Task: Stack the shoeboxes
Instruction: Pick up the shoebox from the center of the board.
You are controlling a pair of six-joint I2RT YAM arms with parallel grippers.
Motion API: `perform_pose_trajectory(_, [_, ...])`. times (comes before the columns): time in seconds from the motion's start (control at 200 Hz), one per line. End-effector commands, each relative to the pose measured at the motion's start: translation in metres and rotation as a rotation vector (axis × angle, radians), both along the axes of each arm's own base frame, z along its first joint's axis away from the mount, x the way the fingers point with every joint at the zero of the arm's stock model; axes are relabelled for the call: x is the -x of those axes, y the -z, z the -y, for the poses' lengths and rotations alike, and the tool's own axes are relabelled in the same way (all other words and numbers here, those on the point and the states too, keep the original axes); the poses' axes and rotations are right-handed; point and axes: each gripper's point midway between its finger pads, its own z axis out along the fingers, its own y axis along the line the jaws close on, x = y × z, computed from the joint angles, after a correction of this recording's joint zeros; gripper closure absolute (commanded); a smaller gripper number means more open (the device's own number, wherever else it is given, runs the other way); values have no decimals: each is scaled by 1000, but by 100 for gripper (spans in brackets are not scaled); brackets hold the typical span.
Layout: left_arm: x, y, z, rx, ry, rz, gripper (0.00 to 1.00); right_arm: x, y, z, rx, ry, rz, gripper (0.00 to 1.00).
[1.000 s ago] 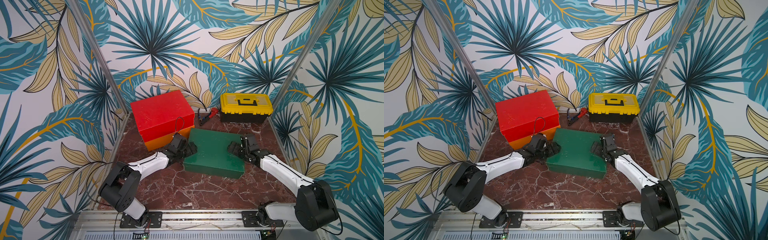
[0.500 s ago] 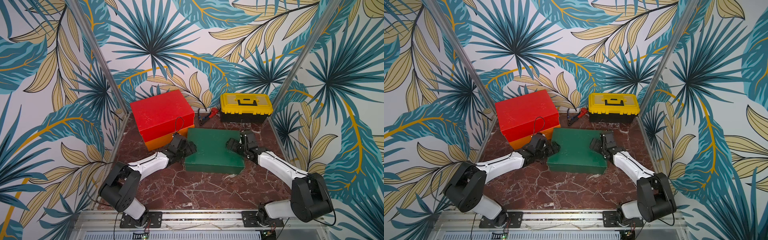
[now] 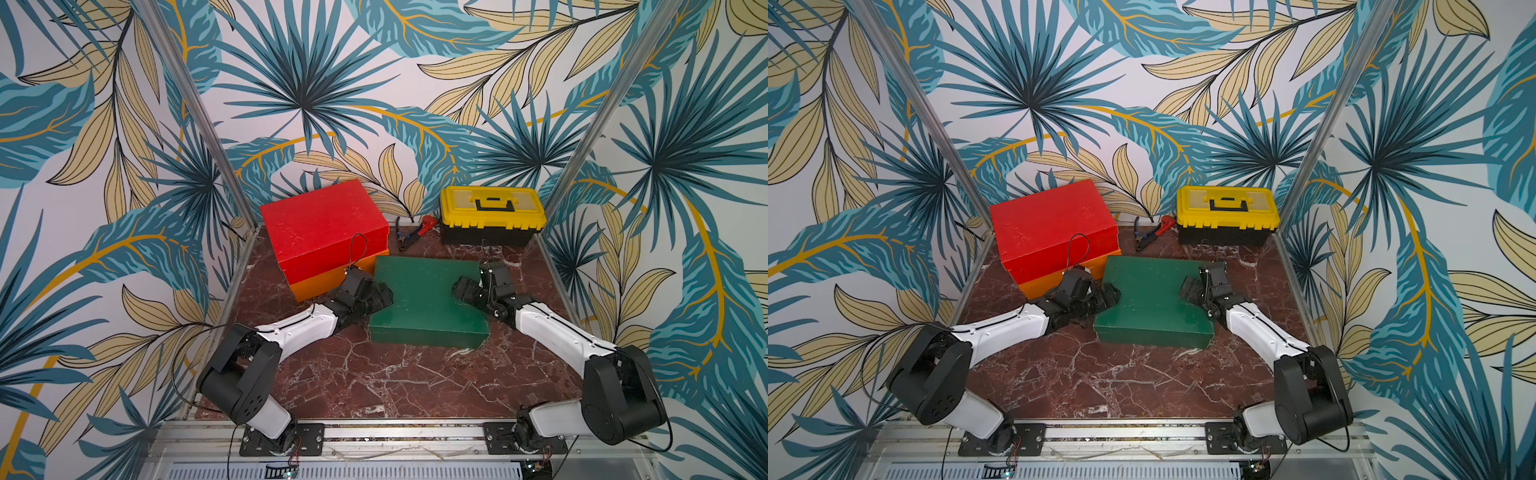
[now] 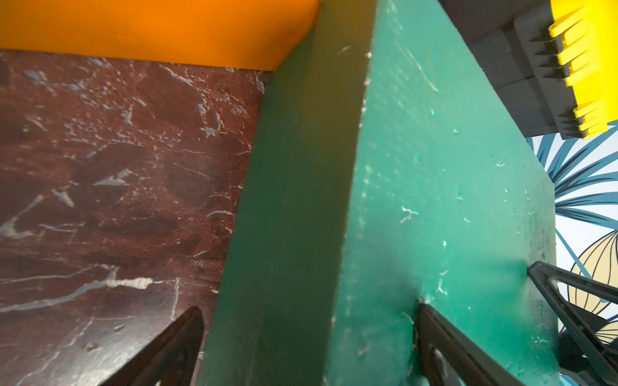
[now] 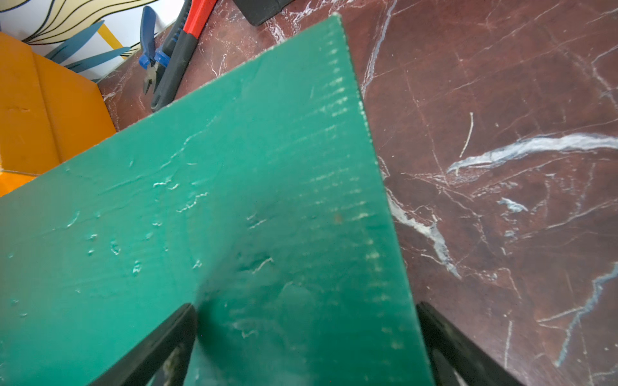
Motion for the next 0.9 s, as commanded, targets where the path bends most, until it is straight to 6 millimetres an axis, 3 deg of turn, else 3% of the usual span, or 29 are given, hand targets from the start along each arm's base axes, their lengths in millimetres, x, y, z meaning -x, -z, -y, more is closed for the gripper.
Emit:
perform_pose_trajectory(0.0, [50, 23, 28, 20, 217, -137, 0, 72, 89, 30, 96, 70, -379, 1])
perform_pose_trajectory(0.13, [50, 21, 26, 23, 216, -135, 0, 74, 88, 19, 37, 40, -371, 1])
perform_pose_trajectory(0.235, [51, 17, 28, 35, 227, -128, 0, 73, 82, -15, -143, -59, -340, 1])
perform_pose_trajectory(0.31, [52, 12, 28, 43, 230, -119, 0, 73, 75, -28, -225, -89, -317, 1])
perform_pose_trajectory(0.456, [53, 8, 26, 50, 232, -109, 0, 80, 75, -12, -147, -45, -337, 1])
perform_pose_trajectory(0.546, [54, 8, 27, 54, 240, -111, 0, 84, 81, -12, -144, -48, -354, 1])
perform_pose_trajectory(0.681, [55, 7, 28, 60, 251, -112, 0, 84, 81, -26, -172, -91, -353, 1])
perform_pose_trajectory(0.896, [61, -3, 37, 81, 286, -95, 0, 83, 59, -66, -184, -193, -314, 1])
